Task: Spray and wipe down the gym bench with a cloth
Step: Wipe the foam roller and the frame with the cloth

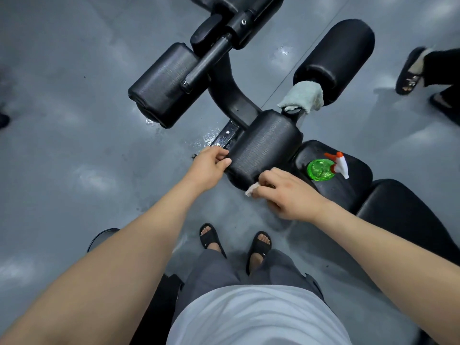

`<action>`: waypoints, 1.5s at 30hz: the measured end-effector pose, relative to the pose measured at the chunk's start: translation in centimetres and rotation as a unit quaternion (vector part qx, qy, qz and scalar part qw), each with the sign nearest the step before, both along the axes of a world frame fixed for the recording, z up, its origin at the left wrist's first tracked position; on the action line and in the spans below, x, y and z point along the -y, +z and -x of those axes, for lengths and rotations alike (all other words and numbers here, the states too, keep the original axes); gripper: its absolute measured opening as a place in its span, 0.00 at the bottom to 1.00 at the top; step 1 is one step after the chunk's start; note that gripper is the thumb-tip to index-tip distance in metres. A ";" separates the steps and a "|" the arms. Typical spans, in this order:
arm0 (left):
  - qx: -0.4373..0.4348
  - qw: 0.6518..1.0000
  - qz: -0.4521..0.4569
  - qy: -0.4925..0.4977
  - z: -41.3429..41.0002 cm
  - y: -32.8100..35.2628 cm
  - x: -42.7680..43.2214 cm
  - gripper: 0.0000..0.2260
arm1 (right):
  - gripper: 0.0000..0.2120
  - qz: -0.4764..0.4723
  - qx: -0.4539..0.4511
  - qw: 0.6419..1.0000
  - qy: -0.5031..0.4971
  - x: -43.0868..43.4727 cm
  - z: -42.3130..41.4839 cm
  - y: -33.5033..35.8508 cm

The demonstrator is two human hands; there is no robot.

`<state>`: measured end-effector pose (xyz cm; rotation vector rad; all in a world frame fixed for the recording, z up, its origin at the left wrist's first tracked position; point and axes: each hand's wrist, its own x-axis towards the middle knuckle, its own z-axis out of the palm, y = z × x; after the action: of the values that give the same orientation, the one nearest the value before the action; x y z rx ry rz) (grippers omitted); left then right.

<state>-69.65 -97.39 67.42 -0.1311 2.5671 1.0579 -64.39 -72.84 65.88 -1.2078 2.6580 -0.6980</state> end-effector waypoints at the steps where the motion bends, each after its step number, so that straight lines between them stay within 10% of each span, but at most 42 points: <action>1: -0.005 1.000 -0.005 -0.003 -0.1 0.2 0.0 0.11 | 0.20 0.011 -0.005 1.000 -0.009 0.0 0.3 0.2; 17: -0.122 0.987 0.035 -0.096 -2.2 1.1 -1.2 0.13 | 0.17 0.031 -0.074 0.935 -0.344 -1.6 8.9 0.5; 34: -0.022 0.999 0.014 0.045 -0.9 0.0 1.0 0.12 | 0.24 0.022 -0.084 0.996 0.007 2.1 1.6 0.4; 45: 0.023 0.998 -0.036 0.047 -1.2 -0.6 0.1 0.11 | 0.18 0.030 -0.072 0.937 -0.339 -2.3 8.5 0.2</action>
<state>-68.42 -97.44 66.83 -0.2556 2.5001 1.1659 -72.90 -70.52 66.06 -0.3186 3.2077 -0.7943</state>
